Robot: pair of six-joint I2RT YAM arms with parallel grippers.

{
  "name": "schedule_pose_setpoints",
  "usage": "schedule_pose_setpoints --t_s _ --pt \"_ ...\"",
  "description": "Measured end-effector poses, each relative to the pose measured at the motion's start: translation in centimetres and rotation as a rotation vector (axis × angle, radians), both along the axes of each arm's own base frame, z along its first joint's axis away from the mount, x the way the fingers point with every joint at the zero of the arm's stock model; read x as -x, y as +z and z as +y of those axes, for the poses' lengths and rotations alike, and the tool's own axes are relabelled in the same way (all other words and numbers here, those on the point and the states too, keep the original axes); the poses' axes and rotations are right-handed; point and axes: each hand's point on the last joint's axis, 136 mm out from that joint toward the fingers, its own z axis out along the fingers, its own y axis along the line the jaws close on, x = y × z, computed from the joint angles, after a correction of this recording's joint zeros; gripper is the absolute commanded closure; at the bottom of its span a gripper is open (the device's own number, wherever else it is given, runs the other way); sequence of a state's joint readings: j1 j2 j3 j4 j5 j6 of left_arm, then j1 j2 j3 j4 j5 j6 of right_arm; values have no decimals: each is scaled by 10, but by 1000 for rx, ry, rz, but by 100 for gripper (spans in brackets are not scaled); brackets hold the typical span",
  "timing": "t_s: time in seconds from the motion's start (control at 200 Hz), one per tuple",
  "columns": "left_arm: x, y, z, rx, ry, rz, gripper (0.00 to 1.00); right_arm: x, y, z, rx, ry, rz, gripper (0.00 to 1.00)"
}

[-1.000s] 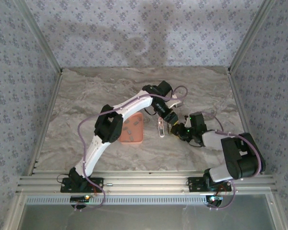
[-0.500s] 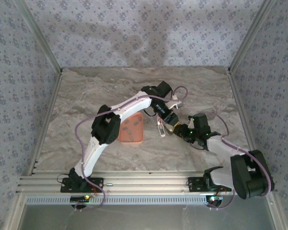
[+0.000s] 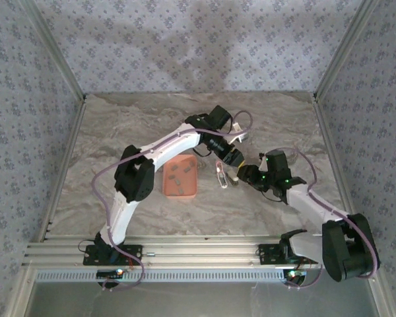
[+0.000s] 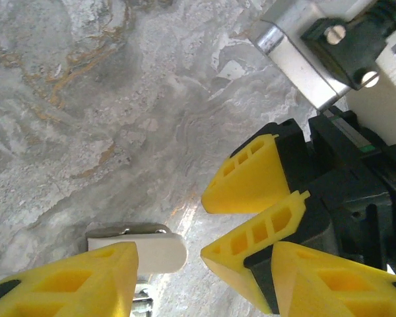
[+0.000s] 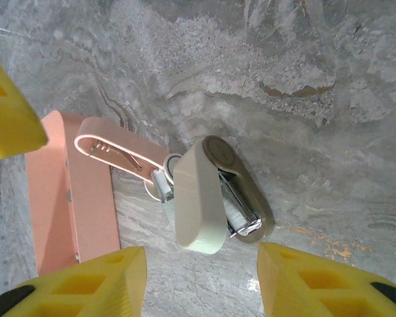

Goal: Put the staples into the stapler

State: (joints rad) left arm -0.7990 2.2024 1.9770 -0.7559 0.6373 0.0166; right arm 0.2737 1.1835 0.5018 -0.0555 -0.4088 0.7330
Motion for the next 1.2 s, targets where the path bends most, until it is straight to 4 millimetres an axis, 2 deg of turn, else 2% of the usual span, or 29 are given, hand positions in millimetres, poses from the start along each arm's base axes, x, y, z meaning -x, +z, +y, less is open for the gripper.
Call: schedule_pose_setpoints --t_s 0.285,0.515,0.82,1.199 --pt "-6 -19 14 -35 39 28 44 -1 -17 10 13 37 57 56" --pt "-11 -17 16 -28 52 26 44 -1 -29 7 40 37 85 63" --pt "-12 -13 15 -18 59 21 44 1 -32 6 52 36 93 66" --pt "-13 -13 14 -15 59 19 44 1 -34 2 80 34 93 74"
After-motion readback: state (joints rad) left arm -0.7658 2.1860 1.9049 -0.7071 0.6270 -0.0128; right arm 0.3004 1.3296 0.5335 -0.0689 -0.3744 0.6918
